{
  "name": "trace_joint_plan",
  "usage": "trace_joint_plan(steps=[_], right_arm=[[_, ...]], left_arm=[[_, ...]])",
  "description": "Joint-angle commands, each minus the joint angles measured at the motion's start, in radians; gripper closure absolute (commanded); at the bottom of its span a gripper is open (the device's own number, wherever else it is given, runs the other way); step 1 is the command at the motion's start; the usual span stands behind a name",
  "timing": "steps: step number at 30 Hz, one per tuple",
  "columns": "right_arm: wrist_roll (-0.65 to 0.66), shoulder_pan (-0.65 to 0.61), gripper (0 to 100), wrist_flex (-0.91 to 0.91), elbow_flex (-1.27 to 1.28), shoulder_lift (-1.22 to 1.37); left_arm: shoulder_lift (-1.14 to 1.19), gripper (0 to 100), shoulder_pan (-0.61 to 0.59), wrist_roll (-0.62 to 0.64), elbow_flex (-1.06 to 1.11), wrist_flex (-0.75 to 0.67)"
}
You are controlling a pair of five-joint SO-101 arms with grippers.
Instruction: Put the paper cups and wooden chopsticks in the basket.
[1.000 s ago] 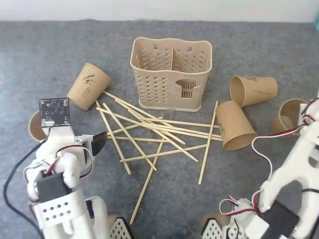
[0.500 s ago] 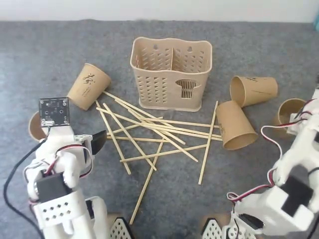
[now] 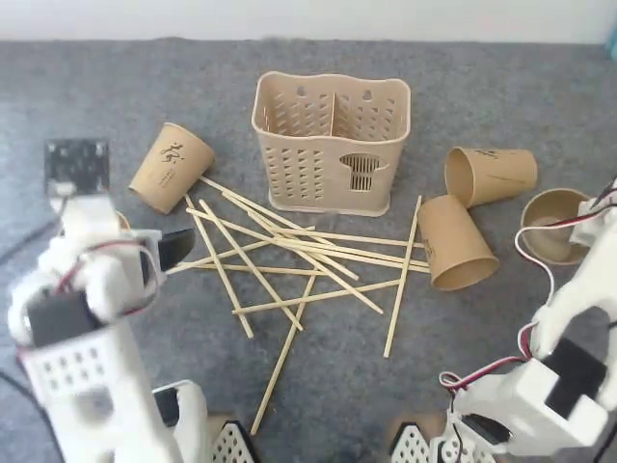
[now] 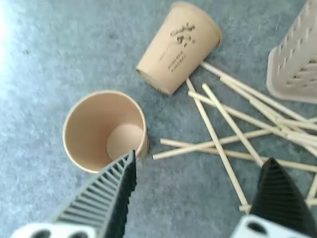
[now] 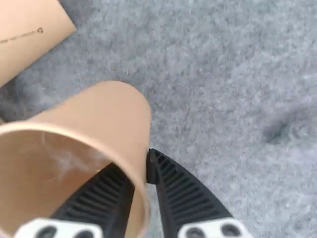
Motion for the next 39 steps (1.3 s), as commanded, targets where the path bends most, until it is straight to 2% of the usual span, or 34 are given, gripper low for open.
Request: trace_joint_plan(steps=[1,6,11,17,21,29,34,39], right_arm=[[-0.009,0.015,99.1,0.039,-0.091,-0.008],[-0.011,0.007,99.1,0.056,-0.095,-0.021],[-0.055,-0.028,99.1,0.228,-0.270,-0.065],[-0.107,-0.147,99.1,0.498,-0.621,-0.065],[-0.183,-0.236,99.1,0.493,-0.700,-0.064],[-0.310,-0.522,99.1,0.489,-0.850,-0.062],[-0.388,-0.668,99.1,0.426,-0.974,-0.061],[-0.425,-0.779,99.1,0.363,-0.994,-0.058]], left_arm=[[0.095,63,-0.003,-0.005,-0.071,0.005],[0.103,63,-0.003,-0.005,-0.071,0.003],[0.103,63,-0.006,-0.008,-0.077,0.003],[0.114,63,-0.167,-0.012,-0.156,0.009],[0.114,63,-0.258,-0.094,-0.208,0.054],[0.114,63,-0.419,-0.187,-0.216,0.072],[0.114,63,-0.483,-0.230,-0.189,0.074],[0.112,63,-0.519,-0.272,-0.142,0.040]])
